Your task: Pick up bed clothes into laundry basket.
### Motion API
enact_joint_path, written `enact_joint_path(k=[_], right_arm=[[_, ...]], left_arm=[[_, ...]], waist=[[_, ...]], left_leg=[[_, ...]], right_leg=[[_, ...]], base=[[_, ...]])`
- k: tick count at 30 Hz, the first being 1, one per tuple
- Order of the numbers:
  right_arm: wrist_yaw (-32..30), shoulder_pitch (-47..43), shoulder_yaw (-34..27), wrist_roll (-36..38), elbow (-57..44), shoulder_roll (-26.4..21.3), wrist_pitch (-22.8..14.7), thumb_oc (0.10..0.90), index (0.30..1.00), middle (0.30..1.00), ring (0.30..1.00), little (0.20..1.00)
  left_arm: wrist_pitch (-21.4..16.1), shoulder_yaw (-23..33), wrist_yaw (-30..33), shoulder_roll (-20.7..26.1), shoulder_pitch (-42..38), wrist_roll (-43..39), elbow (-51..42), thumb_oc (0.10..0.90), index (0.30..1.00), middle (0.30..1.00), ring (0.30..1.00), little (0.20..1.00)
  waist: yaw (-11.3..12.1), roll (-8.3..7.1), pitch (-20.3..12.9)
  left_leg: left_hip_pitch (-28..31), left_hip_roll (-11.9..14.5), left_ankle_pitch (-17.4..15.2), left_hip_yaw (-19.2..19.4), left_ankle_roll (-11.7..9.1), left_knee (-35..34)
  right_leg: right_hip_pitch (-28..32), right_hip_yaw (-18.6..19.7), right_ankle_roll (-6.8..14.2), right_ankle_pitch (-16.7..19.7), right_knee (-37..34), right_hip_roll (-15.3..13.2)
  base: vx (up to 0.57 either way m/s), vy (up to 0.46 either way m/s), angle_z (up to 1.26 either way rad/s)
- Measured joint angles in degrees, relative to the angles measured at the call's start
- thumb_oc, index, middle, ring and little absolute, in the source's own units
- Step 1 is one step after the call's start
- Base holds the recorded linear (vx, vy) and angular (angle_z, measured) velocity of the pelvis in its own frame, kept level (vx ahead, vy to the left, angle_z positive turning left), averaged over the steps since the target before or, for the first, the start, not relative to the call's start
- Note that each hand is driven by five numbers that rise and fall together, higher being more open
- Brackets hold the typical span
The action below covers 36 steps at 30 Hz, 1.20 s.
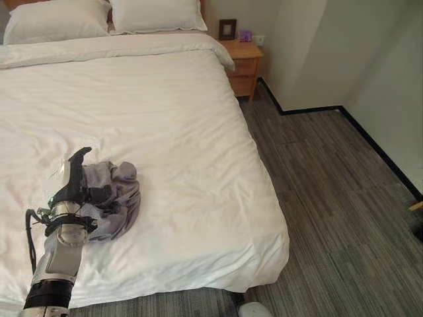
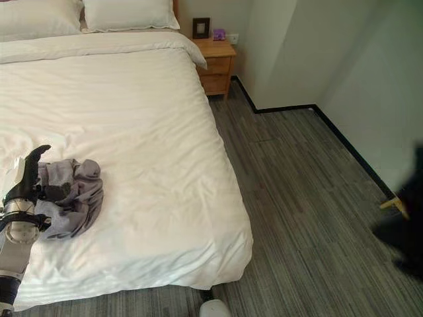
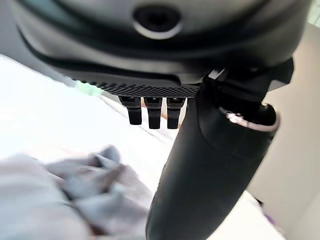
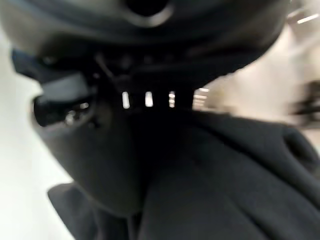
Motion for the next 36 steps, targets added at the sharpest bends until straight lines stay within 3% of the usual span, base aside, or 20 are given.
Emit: enact_joint_path(k=[4, 6, 7, 9, 10, 12, 15, 17, 19, 21, 25, 27, 30, 31, 36], right_arm=[[0.82, 0.16, 1.02, -0.64, 4.27, 0.09, 1.87, 0.4, 0.3, 0.3, 0.3, 0.3], [1.06, -0.18, 3.51, -0.52, 4.17, 0.21, 1.86, 0.4, 0.3, 0.3, 0.3, 0.3], [1.43, -0.42, 5.0, -0.21, 3.65, 0.43, 1.85, 0.4, 0.3, 0.3, 0.3, 0.3], [2.35, -3.03, 8.1, 0.67, 3.33, 0.47, 1.77, 0.4, 0.3, 0.3, 0.3, 0.3], [2.95, -3.39, 9.28, 1.6, 2.48, 0.6, 1.72, 0.4, 0.3, 0.3, 0.3, 0.3], [3.69, -3.15, 10.92, 2.21, -1.0, 0.61, 0.75, 0.4, 0.3, 0.3, 0.3, 0.3], [3.89, -2.22, 11.7, 2.3, -4.56, 0.61, -1.73, 0.4, 0.3, 0.3, 0.3, 0.3], [4.28, -2.23, 12.37, 2.41, -6.3, 0.61, -3.14, 0.4, 0.3, 0.3, 0.3, 0.3], [5.38, -1.09, 12.83, 2.34, -12.78, 0.66, -4.21, 0.4, 0.3, 0.3, 0.3, 0.3], [5.42, -0.86, 12.84, 2.09, -16.11, 0.67, -6.02, 0.4, 0.3, 0.3, 0.3, 0.3], [5.48, -0.46, 12.67, 1.6, -17.33, 0.88, -7.08, 0.4, 0.3, 0.3, 0.3, 0.3], [5.83, -0.3, 12.18, 1.47, -17.33, 2.41, -7.06, 0.4, 0.3, 0.3, 0.3, 0.3], [5.84, -0.34, 11.94, 1.41, -17.32, 2.87, -7.06, 0.4, 0.3, 0.3, 0.3, 0.3], [5.86, -0.26, 11.87, 1.38, -17.29, 3.24, -6.99, 0.4, 0.3, 0.3, 0.3, 0.3], [4.91, -1.07, 11.38, 0.55, -19.31, 4.0, -7.77, 0.4, 0.3, 0.3, 0.3, 0.3]], left_arm=[[1.13, 0.41, -0.01, 1.24, 0.55, 0.9, 4.28, 0.8, 0.9, 0.9, 0.9, 0.9], [1.62, -3.66, -0.92, 3.18, -1.76, 0.88, 12.75, 0.8, 0.9, 0.9, 0.9, 0.9], [2.19, -7.07, -2.24, 3.1, -4.74, 0.82, 20.3, 0.748, 0.822, 0.822, 0.822, 0.822], [3.37, -11.37, -5.18, 1.63, -7.46, -0.26, 29.75, 0.692, 0.738, 0.738, 0.738, 0.738], [2.02, -15.69, -5.65, -0.05, -10.06, -0.58, 37.53, 0.566, 0.549, 0.549, 0.549, 0.549], [2.35, -17.94, -2.93, -3.09, -12.33, -0.76, 44.27, 0.511, 0.467, 0.467, 0.467, 0.467], [2.36, -18.09, -2.65, -1.28, -15.49, -1.18, 45.52, 0.541, 0.512, 0.512, 0.512, 0.512], [2.33, -18.26, -3.34, -1.24, -16.67, -1.88, 46.18, 0.4, 0.3, 0.3, 0.3, 0.3], [2.32, -22.49, -3.44, 0.09, -17.25, -0.5, 46.25, 0.4, 0.3, 0.3, 0.3, 0.3], [2.31, -22.42, -4.01, 0.83, -17.68, -0.15, 46.23, 0.4, 0.3, 0.3, 0.3, 0.3], [1.97, -22.1, -4.99, 3.62, -19.62, -0.77, 42.25, 0.4, 0.3, 0.3, 0.3, 0.3], [2.2, -22.03, -4.84, 6.36, -20.04, -0.98, 33.48, 0.4, 0.3, 0.3, 0.3, 0.3], [1.76, -22.0, -4.43, 7.5, -21.94, -0.93, 26.48, 0.4, 0.3, 0.3, 0.3, 0.3], [2.38, -22.0, -4.33, 9.74, -22.33, -0.63, 14.68, 0.4, 0.3, 0.3, 0.3, 0.3], [-1.61, -21.45, -0.83, 11.72, -30.66, 1.06, -3.84, 0.4, 0.3, 0.3, 0.3, 0.3]], waist=[[-0.01, 1.27, -0.84], [-0.46, 2.1, -1.57], [-0.97, 2.35, -1.76], [-1.87, 2.55, -1.86], [-2.95, 2.54, -1.85], [-3.66, 2.61, -1.9], [-4.17, 2.73, -1.97], [-4.76, 2.73, -1.97], [-5.52, 2.68, -1.94], [-5.81, 2.23, -1.65], [-5.71, 0.26, -0.47], [-5.43, -1.41, 0.48], [-5.59, -2.03, 0.75], [-5.75, -2.77, 1.2], [-7.8, -3.4, 1.6]], left_leg=[[-0.07, -1.33, -0.86, 1.02, 0.77, -0.05], [0.04, -1.6, -0.99, 1.47, 0.79, -0.06], [0.15, -1.97, -1.03, 1.41, 0.78, -0.06], [0.08, -2.27, -1.04, 1.65, 0.88, -0.06], [0.14, -2.56, -1.06, 1.54, 0.92, -0.05], [0.6, -3.04, -1.13, 1.88, 1.02, -0.04], [0.62, -3.35, -1.0, 1.89, 0.83, -0.03], [0.76, -3.54, -1.0, 1.88, 0.86, 0.0], [0.43, -3.99, -0.95, 3.05, 0.85, 0.24], [0.52, -3.82, -1.08, 3.93, 0.88, -0.01], [0.88, -3.77, -0.94, 4.88, 0.69, 0.14], [0.86, -3.73, -0.6, 4.78, 0.56, 0.27], [0.92, -3.64, -0.61, 4.81, 0.57, 0.27], [0.84, -3.74, -0.61, 4.78, 0.57, 0.27], [0.85, -4.16, -0.89, 5.06, 0.91, 0.25]], right_leg=[[-0.3, -0.26, 0.25, -0.52, -0.33, -1.85], [-0.45, -0.43, 0.56, -0.58, -0.32, -1.92], [-0.5, -0.2, 1.04, -0.26, -0.33, -2.02], [-0.81, -0.13, 1.3, -0.1, -0.33, -2.42], [-0.58, -0.15, 1.39, -0.02, -0.32, -2.68], [-0.39, 0.07, 1.57, 0.67, -0.32, -3.15], [-0.44, 0.05, 1.88, 1.15, -0.31, -3.35], [-0.66, 0.16, 1.83, 1.24, -0.3, -3.43], [-1.69, 1.18, 1.57, 2.62, 0.09, -3.28], [-1.92, 1.73, 1.66, 2.55, 0.07, -3.17], [-2.28, 2.53, 2.12, 2.15, -0.31, -2.95], [-2.36, 2.67, 1.27, 2.89, 0.08, -2.7], [-2.38, 2.8, 1.11, 3.22, 0.11, -2.65], [-2.44, 2.87, 1.14, 3.58, 0.13, -2.67], [-2.46, 3.16, 2.22, 4.91, 0.16, -2.87]], base=[[-0.02, 0.018, -0.11], [-0.04, 0.032, -0.13], [-0.03, 0.02, -0.05], [-0.01, 0.037, -0.05], [0.0, 0.043, 0.05], [-0.01, 0.009, -0.02], [-0.03, 0.011, -0.04], [-0.05, 0.022, -0.02], [-0.04, 0.025, -0.2], [-0.04, 0.009, -0.27], [-0.05, 0.012, -0.1], [-0.04, 0.017, -0.03], [-0.03, 0.044, -0.04], [-0.03, 0.067, -0.01], [-0.09, 0.002, -0.04]])
